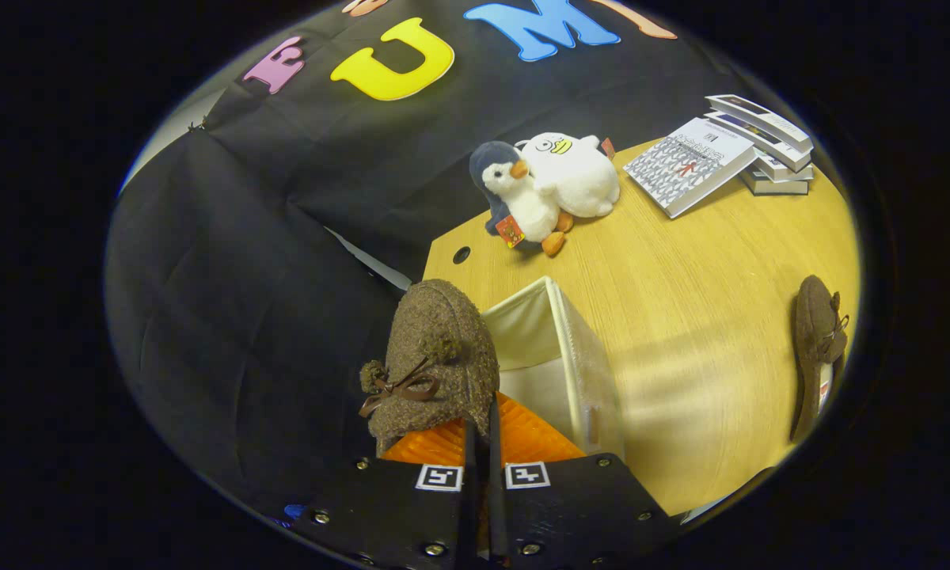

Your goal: Open the storage box then place both shoes into the box .Put the left shoe in first, then the right shoe, with the right side of both shoes facing outward in a uniform manner.

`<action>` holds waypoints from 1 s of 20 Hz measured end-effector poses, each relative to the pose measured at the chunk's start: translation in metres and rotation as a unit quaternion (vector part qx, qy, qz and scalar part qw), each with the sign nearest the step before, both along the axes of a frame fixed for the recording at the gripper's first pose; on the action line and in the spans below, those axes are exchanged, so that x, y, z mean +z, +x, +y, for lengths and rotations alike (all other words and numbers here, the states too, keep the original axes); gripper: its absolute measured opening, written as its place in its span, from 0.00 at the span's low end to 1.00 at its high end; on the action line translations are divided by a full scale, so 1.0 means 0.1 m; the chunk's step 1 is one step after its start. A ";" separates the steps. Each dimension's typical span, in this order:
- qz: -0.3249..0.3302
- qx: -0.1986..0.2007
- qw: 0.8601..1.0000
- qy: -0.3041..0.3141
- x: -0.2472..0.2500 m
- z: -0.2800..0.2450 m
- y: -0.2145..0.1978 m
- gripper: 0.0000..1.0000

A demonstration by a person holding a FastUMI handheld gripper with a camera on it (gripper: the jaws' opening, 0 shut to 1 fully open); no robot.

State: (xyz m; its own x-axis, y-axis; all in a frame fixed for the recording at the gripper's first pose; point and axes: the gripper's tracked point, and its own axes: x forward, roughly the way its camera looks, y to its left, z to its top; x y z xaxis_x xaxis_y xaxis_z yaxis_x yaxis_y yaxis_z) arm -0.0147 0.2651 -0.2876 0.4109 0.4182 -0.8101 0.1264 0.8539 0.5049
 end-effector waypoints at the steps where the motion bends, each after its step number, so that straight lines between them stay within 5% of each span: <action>1: 0.006 0.003 1.000 -0.006 -0.09 0.06 -0.02 0.06; 6: 0.038 0.010 0.999 -0.009 -0.40 0.35 -0.18 0.06; 15: 0.075 0.084 0.992 -0.051 -0.69 0.46 -0.51 0.06; 19: 0.037 0.120 0.991 -0.033 -0.38 0.53 -0.46 0.98; 20: 0.014 0.133 0.990 -0.043 -0.26 0.49 -0.43 0.98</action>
State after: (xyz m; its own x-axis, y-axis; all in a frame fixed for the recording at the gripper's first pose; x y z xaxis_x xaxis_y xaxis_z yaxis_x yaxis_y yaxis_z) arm -0.0574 0.3142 -0.3138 0.2713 0.4385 -0.8568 -0.0960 0.8981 0.4292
